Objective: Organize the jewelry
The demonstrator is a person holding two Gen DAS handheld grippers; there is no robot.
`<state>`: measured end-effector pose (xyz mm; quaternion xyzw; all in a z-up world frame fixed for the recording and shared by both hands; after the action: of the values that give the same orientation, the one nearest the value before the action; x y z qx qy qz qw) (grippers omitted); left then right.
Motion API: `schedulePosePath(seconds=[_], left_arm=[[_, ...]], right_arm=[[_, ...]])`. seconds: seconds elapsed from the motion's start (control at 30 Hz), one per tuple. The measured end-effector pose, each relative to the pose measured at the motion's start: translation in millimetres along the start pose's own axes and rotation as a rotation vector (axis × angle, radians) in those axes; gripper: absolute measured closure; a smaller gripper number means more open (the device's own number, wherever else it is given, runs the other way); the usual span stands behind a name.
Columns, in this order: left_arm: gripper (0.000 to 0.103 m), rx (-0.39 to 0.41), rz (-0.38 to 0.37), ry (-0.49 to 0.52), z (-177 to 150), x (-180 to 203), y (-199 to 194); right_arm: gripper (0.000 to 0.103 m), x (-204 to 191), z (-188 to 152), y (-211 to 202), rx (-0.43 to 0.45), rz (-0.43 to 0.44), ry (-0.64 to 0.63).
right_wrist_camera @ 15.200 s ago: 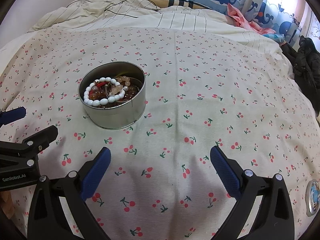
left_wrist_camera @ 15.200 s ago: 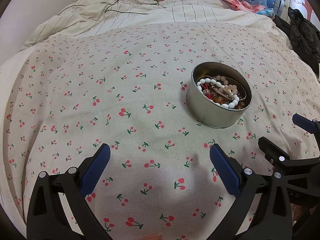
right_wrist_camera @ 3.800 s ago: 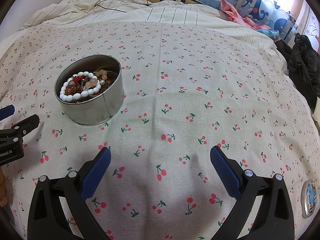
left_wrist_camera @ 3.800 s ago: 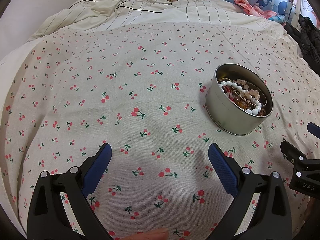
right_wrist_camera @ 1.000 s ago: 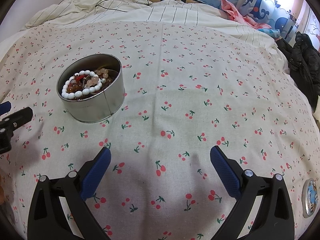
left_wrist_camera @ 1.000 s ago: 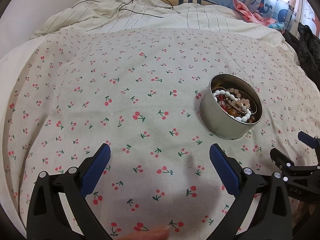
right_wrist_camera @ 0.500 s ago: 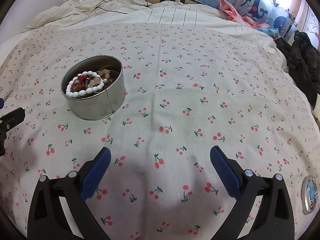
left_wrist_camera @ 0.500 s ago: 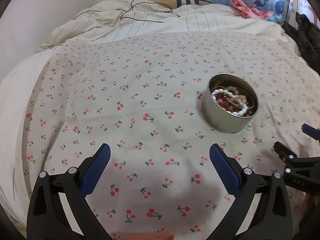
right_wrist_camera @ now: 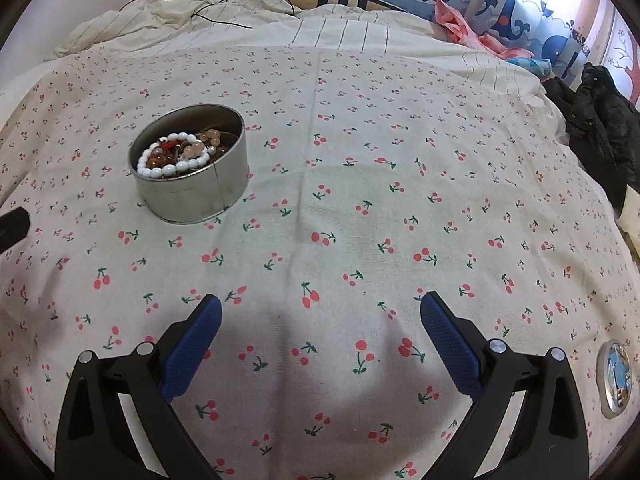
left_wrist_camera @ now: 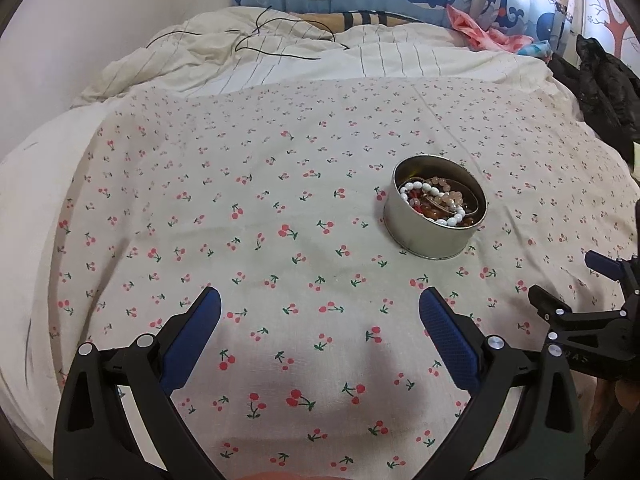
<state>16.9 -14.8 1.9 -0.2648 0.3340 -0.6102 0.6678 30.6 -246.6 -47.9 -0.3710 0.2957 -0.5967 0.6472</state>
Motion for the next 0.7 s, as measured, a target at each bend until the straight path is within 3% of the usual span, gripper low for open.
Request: schedulePosePath(seconds=[0.23,0.47,0.6,0.7], left_arm=[[0.007,0.089,0.032,-0.001,8,-7,-15],[0.007,0.127,0.057,-0.012,12,-12,-25],[0.007,0.129,0.043,-0.001,11,-10,-28],[0.008,0.082,0.001,0.007,8,-4,-22]], right_arm=[[0.008,-3,0,4,-0.010,0.008,0.000],[0.008,-6,-1,3,-0.010,0.007,-0.010],[0.008,-4,-1,2,-0.008,0.006,-0.005],[0.008,-4,-2,0,-0.006,0.004,-0.006]])
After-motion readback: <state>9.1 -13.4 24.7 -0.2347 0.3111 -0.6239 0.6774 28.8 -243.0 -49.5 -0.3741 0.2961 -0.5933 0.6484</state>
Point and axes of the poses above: each gripper's, at about its wrist camera, not at the fingertips, and y roughly the way its jaws point, x to its right, z to its top, the point moved 6 cm from there along y, roughly the way its jaws point, and after that the axes turned 4 degrees about z, right-handed, at the moved point
